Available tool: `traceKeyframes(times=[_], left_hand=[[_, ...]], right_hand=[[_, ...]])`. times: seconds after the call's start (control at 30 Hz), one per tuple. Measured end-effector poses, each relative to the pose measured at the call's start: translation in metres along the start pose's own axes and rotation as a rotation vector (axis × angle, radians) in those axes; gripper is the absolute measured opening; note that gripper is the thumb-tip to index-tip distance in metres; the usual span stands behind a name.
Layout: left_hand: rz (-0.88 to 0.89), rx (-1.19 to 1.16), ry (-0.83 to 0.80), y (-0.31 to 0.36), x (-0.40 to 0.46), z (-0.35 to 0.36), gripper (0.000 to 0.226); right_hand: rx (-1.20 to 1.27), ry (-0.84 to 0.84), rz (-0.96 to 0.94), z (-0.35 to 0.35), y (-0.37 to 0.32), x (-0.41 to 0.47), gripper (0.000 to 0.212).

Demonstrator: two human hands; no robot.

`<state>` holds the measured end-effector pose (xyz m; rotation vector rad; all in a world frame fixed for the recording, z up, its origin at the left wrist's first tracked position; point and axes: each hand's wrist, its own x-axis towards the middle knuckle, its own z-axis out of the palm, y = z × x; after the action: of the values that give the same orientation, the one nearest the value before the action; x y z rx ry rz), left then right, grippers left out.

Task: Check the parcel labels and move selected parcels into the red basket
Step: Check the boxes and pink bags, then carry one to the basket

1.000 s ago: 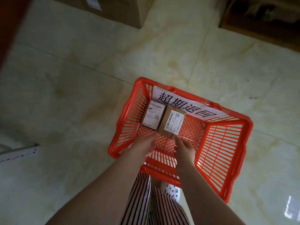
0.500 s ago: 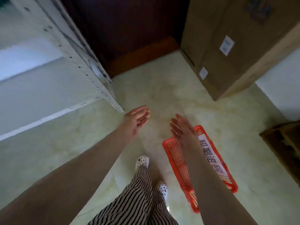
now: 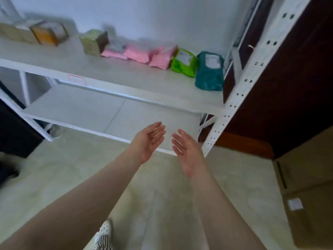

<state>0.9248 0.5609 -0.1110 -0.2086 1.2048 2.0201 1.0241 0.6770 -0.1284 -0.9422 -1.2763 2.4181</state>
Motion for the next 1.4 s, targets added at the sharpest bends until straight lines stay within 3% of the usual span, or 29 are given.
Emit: traceKeyframes(times=[0.3, 0.5, 0.73, 0.87, 0.97, 1.07, 1.13, 1.27, 1.37, 1.4], left_hand=[[0.167, -0.067, 0.117, 0.233, 0.044, -0.135, 0.013], [0.171, -0.062, 0.179, 0.326, 0.071, -0.177, 0.014], [0.175, -0.031, 0.256, 0.38, 0.132, -0.185, 0.022], [0.207, 0.005, 0.307, 0.418, 0.179, -0.189, 0.041], [0.235, 0.041, 0.339, 0.452, 0.215, -0.194, 0.054], [0.241, 0.071, 0.363, 0.482, 0.247, -0.199, 0.06], [0.238, 0.089, 0.353, 0.497, 0.265, -0.2, 0.059], [0.199, 0.172, 0.325, 0.512, 0.299, -0.196, 0.048], [0.168, 0.243, 0.315, 0.513, 0.318, -0.195, 0.018], [0.165, 0.281, 0.309, 0.512, 0.324, -0.197, 0.018]], right_hand=[[0.101, -0.061, 0.052, 0.27, 0.015, 0.092, 0.035], [0.032, -0.066, 0.043, 0.381, 0.012, 0.136, 0.034], [-0.088, -0.001, 0.002, 0.452, -0.001, 0.207, 0.034], [-0.115, 0.021, -0.061, 0.494, -0.021, 0.26, 0.03], [-0.18, -0.01, -0.162, 0.524, -0.036, 0.312, 0.054], [-0.198, 0.026, -0.14, 0.537, -0.04, 0.378, 0.048], [-0.202, 0.031, -0.125, 0.547, -0.045, 0.391, 0.048], [-0.223, 0.045, -0.133, 0.55, -0.038, 0.432, 0.028], [-0.277, 0.115, -0.183, 0.546, -0.023, 0.46, 0.038], [-0.314, 0.145, -0.195, 0.546, -0.019, 0.464, 0.042]])
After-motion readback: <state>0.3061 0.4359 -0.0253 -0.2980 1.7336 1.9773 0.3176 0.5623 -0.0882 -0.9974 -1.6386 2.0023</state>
